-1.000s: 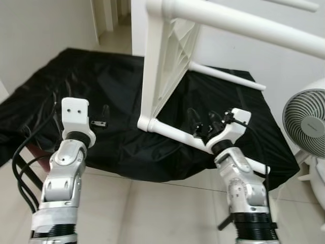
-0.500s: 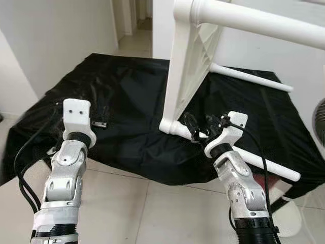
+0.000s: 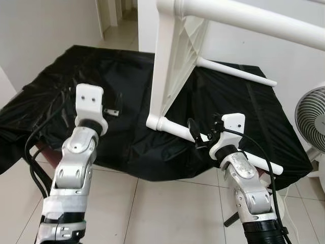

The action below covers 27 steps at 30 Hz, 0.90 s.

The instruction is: Building children table

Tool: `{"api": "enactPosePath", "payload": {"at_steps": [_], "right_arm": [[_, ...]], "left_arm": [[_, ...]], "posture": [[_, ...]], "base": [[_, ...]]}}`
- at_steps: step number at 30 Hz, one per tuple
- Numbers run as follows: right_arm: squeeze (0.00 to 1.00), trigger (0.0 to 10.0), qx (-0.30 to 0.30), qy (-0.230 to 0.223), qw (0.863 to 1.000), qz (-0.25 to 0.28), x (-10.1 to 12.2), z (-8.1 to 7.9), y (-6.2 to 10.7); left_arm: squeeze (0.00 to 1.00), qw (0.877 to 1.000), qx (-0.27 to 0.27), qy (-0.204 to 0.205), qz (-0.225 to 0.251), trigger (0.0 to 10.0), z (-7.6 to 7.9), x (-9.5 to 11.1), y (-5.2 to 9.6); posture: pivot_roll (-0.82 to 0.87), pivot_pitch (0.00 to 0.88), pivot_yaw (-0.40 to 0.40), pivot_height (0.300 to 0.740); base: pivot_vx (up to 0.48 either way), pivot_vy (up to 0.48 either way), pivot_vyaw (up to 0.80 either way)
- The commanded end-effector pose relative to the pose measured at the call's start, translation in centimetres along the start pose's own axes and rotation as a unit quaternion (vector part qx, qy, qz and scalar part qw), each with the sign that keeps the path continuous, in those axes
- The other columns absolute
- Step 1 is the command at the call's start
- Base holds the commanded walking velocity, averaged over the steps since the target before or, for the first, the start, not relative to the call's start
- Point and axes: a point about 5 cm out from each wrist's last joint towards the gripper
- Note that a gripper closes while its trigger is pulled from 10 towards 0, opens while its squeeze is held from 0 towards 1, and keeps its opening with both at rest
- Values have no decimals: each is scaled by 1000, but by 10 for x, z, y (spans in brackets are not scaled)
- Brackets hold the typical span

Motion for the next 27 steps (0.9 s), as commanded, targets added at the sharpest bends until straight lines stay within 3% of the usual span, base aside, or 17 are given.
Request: {"api": "enactPosePath", "payload": {"at_steps": [1, 5, 7, 9, 13, 14, 16, 20, 21, 23, 24, 27], "right_arm": [[0, 10000, 1, -11, 1000, -6, -4, 2, 0], [0, 10000, 8, -15, 1000, -9, -7, 1, 0], [0, 10000, 21, 2, 1000, -9, -9, -3, -2], [0, 10000, 21, 2, 1000, -9, -9, -3, -2], [0, 10000, 22, 12, 1000, -16, -15, -2, 1], [0, 10000, 21, 13, 1000, -19, -17, -2, 2], [0, 10000, 21, 11, 1000, -20, -18, -3, 3], [0, 10000, 19, 5, 1000, -18, -18, -7, 2], [0, 10000, 19, 5, 1000, -17, -18, -8, 2], [0, 10000, 19, 5, 1000, -17, -18, -8, 2], [0, 10000, 19, 4, 1000, -16, -18, -8, 2], [0, 10000, 19, 3, 1000, -16, -18, -9, 2]], "left_arm": [[0, 999, -36, -24, 1, 10000, 11, 0, -7], [0, 998, -64, -25, 3, 10000, 18, 3, -13], [0, 989, -144, -7, 23, 10000, 34, 19, -19], [0, 989, -144, -7, 23, 10000, 34, 19, -19], [0, 977, -203, 32, 51, 10000, 46, 48, -30], [925, 974, -216, 41, 52, 10000, 49, 53, -33], [953, 973, -220, 46, 52, 10000, 52, 55, -37], [1000, 982, -178, 53, 27, 10000, 55, 49, -56], [702, 985, -161, 55, 22, 10000, 55, 47, -60], [702, 985, -161, 55, 22, 10000, 55, 47, -60], [0, 985, -162, 60, 19, 10000, 57, 46, -65], [0, 984, -160, 70, 20, 10000, 60, 47, -69]], "posture": [[-107, 44, -55, 740], [-107, 44, -51, 740], [-105, 49, -41, 740], [-105, 49, -41, 740], [-96, 48, -34, 740], [-96, 49, -32, 740], [-96, 49, -32, 740], [-106, 45, -18, 740], [-106, 45, -18, 740], [-106, 45, -18, 740], [-112, 45, -13, 740], [-118, 47, -10, 740]], "base": [[0, 0, 0], [0, 0, 0], [0, 0, 0], [0, 0, 0], [0, 0, 0], [0, 0, 0], [0, 0, 0], [0, 0, 0], [0, 0, 0], [0, 0, 0], [0, 0, 0], [0, 0, 0]]}}
Point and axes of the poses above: a point about 5 cm out from each wrist's last joint towards the gripper, its own y axis pointing back from the gripper into the wrist, its own x axis along the axis of the wrist's last joint, z = x × y, and after that the axes turned 2 degrees about -y, right-handed
